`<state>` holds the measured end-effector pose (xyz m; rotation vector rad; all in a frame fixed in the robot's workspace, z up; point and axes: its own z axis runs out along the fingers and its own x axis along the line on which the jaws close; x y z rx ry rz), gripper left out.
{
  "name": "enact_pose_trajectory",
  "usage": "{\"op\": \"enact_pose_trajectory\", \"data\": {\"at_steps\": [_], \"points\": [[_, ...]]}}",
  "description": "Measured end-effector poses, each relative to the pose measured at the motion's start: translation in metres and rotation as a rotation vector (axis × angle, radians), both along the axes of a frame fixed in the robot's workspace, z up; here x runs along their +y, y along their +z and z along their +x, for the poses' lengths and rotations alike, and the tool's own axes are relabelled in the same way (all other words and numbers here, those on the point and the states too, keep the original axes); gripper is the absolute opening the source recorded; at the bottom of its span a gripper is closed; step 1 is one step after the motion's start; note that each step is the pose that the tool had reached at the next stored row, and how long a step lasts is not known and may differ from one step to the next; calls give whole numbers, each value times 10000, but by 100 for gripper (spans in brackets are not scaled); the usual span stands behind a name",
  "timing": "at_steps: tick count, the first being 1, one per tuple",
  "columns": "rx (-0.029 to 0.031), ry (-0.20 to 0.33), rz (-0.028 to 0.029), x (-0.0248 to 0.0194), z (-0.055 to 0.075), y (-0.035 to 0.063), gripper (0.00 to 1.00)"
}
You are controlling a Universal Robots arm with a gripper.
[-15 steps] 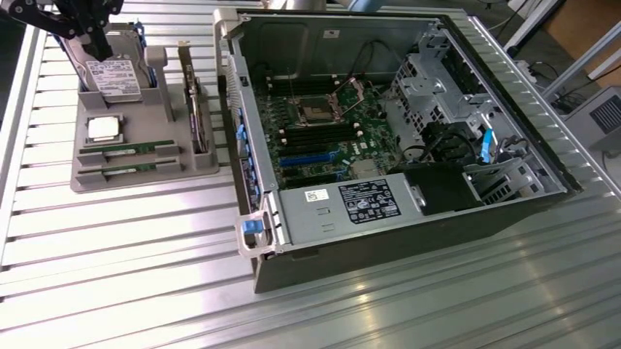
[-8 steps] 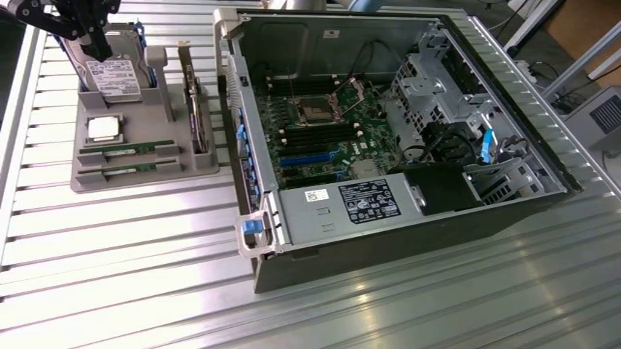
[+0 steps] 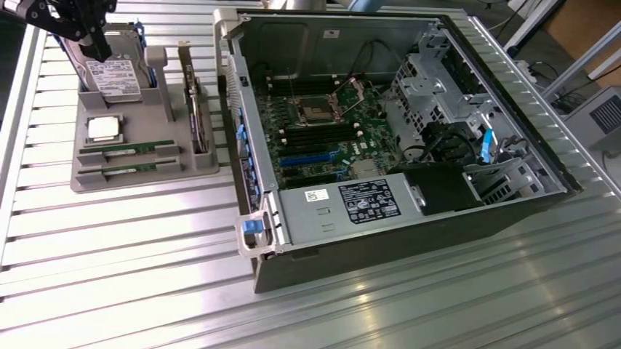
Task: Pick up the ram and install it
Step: 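Pick up the ram and move it above insertion slot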
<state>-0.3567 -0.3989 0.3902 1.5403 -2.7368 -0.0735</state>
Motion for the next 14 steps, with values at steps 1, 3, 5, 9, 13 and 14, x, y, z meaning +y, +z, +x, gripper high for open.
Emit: {"op": "enact_pose_trajectory", "data": {"at_steps": [1, 3, 5, 9, 13, 14], "points": [[1, 104, -1, 0, 0, 0, 10], [1, 329, -3, 0, 0, 0, 10], [1, 743, -5, 0, 0, -1, 10], [1, 1515, -8, 0, 0, -2, 10], [0, 2044, -10, 0, 0, -3, 10], [0, 2304, -10, 0, 0, -3, 10]]}}
